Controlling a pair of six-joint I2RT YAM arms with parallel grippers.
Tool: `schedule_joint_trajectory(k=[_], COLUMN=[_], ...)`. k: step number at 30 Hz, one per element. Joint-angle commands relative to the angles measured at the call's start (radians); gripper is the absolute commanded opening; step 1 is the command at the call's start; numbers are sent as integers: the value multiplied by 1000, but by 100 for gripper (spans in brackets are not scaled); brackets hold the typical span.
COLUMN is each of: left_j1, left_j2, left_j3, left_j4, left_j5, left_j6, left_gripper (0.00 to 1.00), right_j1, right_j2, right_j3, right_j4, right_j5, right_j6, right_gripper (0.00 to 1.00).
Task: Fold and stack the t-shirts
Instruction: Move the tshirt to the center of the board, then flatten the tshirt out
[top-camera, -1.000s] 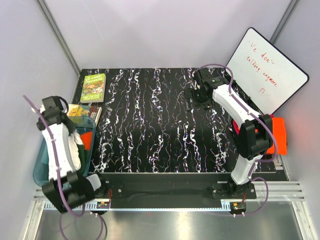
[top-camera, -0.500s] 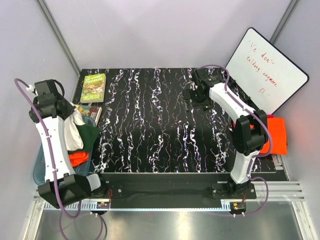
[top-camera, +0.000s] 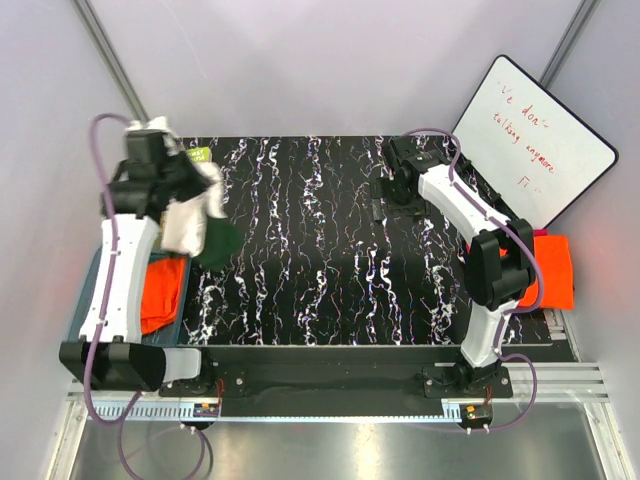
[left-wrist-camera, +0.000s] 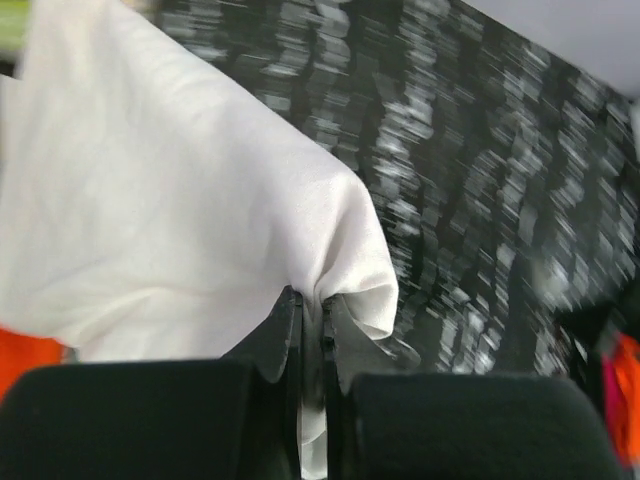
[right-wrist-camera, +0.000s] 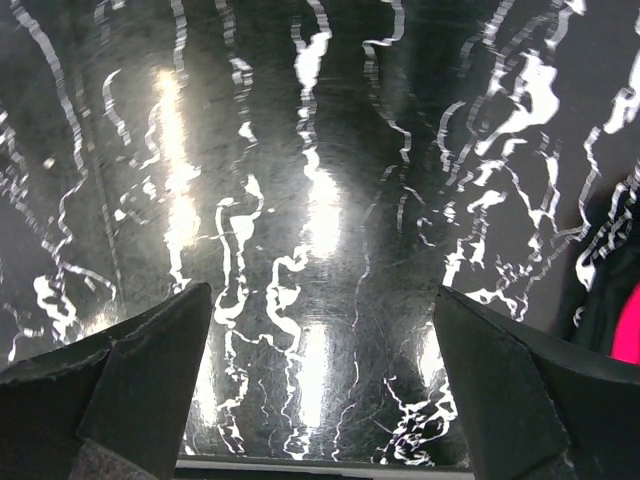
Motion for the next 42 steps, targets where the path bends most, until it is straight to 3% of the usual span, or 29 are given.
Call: schedule_joint_trajectory(k=[1,6,11,16,21,22,25,29,31,35,42], left_j1=[-245,-481,-569,-494,-350,-329,-270,-314,-376,-607,-871], left_j2=[83,261,335,323,389,415,455,284,236,223,425], left_j3=[93,269,305,6,-324,-341,-392,-349,-300,-154,-8], left_j4=[234,251,279,254,210,129,55,55,64,78,50], left_j5=[210,328,362,338,333,312,177,16,-33,-144,-260], left_j6=[-57,-65,-152,-232,-243,-222,-180,-143,-84,24,192], left_gripper=[0,0,0,0,0,29,75,99,99,99,95], right_j1=[-55,-223,-325,-346,-346,-346,-346,-345,-345,-345,-346], right_j2=[20,57,85,69,63,62,49,0,-32,-76,-107], right_j3=[67,104,138,149,139,138,132,92,43,-78,-196], right_j4=[-12,-9,-9,-9,-9,-9,-7,0,10,37,69], right_j5=[72,15,29,49,-8,-18,-57,-98,-100,-130,-135], right_j6=[90,180,173,122,113,111,117,124,124,127,150], right_gripper=[100,100,100,100,100,100,100,100,100,100,100])
